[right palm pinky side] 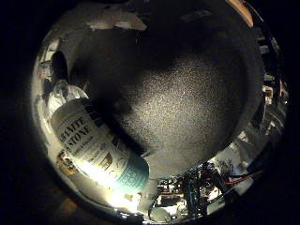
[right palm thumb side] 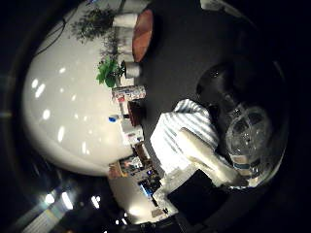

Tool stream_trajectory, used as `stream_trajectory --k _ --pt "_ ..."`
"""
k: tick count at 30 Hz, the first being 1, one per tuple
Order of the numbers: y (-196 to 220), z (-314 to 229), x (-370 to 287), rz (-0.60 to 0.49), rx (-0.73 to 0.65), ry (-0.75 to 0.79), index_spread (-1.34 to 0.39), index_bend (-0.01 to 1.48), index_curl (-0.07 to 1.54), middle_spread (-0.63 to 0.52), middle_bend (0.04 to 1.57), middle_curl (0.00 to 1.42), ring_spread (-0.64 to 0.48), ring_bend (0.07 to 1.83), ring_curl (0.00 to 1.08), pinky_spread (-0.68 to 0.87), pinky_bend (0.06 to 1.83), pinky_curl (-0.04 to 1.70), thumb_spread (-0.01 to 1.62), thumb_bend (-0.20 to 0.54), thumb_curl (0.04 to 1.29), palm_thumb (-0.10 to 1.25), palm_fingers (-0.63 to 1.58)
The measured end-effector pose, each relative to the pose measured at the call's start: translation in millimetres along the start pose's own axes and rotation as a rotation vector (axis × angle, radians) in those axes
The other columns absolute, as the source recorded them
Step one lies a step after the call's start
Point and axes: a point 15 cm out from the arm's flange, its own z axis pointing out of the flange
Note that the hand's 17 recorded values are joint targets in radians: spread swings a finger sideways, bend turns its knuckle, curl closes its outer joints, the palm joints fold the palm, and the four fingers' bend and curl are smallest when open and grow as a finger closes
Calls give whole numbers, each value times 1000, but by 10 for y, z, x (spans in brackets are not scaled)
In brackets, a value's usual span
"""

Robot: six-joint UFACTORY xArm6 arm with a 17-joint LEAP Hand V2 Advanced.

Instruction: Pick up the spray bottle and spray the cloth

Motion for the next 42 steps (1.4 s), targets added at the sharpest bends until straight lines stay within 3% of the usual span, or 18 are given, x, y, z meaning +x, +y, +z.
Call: stream_trajectory --k 6,10,12,14,16,17,19,25,35,42 --pt "-27 46 48 8 4 14 -10 174 306 282 194 334 344 522 239 669 1079 150 1057 -1 451 815 261" --pt "-136 25 54 20 46 14 -95 151 294 193 259 360 173 729 290 609 1079 126 1078 28 498 976 458" --pt "-168 40 78 28 53 19 -181 155 285 43 355 398 -40 859 326 460 1074 99 1068 26 520 1037 577" --pt "-225 30 97 33 71 20 -312 162 274 -158 540 470 -238 1021 378 128 1138 94 963 -17 539 1039 940" --pt "-289 -3 110 37 92 18 -431 207 309 -298 656 522 -333 1084 416 -202 1119 93 895 -17 560 1056 1115" --pt "-316 -29 100 36 99 15 -464 221 328 -333 683 538 -349 1096 430 -293 1118 102 908 -5 563 1081 1146" --pt "-339 -57 76 34 105 11 -527 271 373 -403 724 558 -356 1133 450 -476 1107 120 943 -3 557 1143 1201" --pt "-333 -58 108 42 98 12 -569 281 442 -435 758 575 -333 1217 470 -605 1093 175 963 -12 519 1190 1230" --pt "-414 -200 129 57 113 -5 -586 304 525 -405 835 586 -300 1268 470 -638 1055 247 940 -17 419 1146 1277" --pt "-372 -544 -37 54 60 -61 -582 379 591 -371 924 595 -263 1321 497 -512 1181 379 931 -15 365 1126 1287"
